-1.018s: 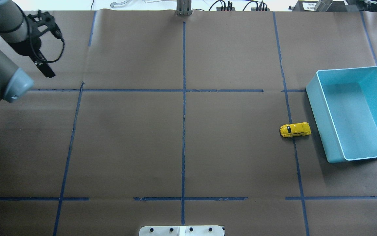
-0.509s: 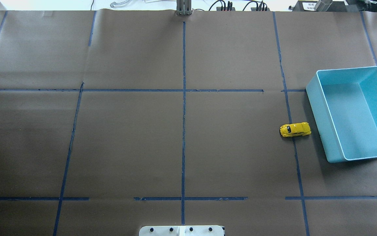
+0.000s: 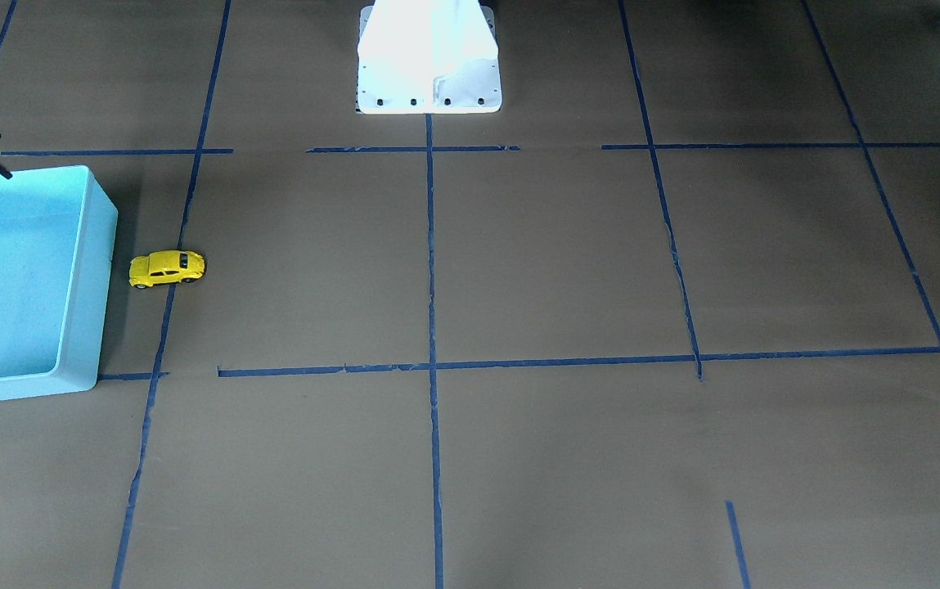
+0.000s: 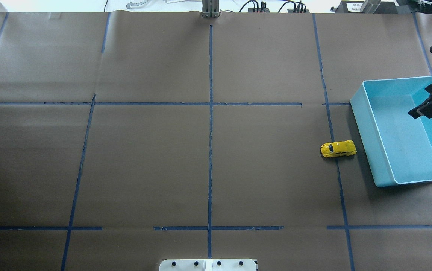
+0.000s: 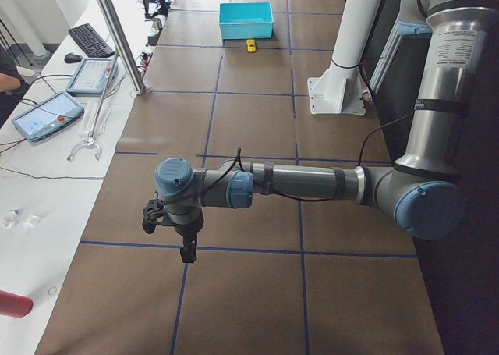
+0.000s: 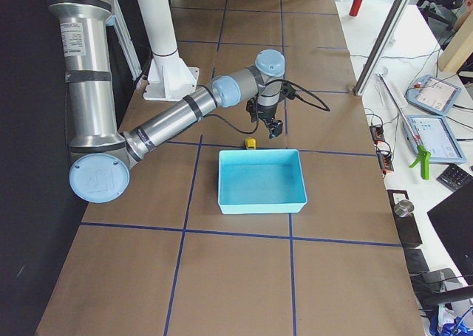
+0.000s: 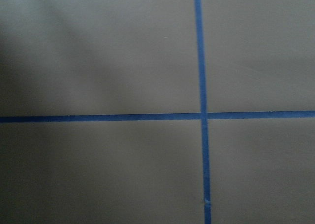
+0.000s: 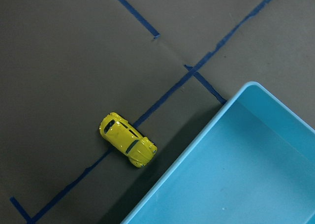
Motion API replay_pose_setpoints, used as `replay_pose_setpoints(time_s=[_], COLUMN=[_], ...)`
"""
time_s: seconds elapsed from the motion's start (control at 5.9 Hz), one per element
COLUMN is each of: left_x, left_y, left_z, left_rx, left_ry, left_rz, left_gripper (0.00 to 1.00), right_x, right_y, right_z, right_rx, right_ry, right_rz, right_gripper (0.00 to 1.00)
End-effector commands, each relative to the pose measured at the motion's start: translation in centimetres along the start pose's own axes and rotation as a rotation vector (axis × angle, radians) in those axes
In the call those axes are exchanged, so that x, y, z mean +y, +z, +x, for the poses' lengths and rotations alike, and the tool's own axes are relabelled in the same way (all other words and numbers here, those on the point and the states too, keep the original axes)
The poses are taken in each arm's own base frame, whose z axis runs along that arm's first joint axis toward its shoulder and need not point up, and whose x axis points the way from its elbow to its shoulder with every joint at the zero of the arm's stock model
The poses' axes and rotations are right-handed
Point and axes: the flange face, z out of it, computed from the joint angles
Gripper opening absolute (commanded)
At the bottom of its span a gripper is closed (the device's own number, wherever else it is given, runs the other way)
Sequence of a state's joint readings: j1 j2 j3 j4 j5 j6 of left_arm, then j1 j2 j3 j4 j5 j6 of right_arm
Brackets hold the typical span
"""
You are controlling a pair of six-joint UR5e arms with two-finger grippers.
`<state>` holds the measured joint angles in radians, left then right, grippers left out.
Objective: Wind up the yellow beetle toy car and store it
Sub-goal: 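Move the right gripper down beside the bin onto the yellow car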
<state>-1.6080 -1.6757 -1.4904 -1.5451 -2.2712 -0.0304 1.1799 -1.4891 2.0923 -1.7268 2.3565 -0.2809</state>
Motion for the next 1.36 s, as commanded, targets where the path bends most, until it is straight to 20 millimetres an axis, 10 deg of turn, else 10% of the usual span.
replay_pose_setpoints(time_s=[0.0, 0.68, 1.19], left_x=[0.4, 0.2, -0.1], left_y=[-0.2, -0.3, 0.4], left_z=[-1.2, -1.1, -1.6], left_rx=[0.001, 0.001, 0.002], left_ry=[-0.031, -0.027, 0.007], left_rz=[0.005, 0.008, 0.048], left_gripper=[1.00, 1.00, 1.00], right_x=[-1.8, -4.3, -2.9], right_y=[1.3, 8.7, 17.3], right_z=[-2.1, -9.0, -4.4], right_rx=[-0.004, 0.037, 0.062], right_ry=[-0.274, -0.573, -0.657], right_rz=[-0.016, -0.133, -0.042], right_gripper=[1.00, 1.00, 1.00])
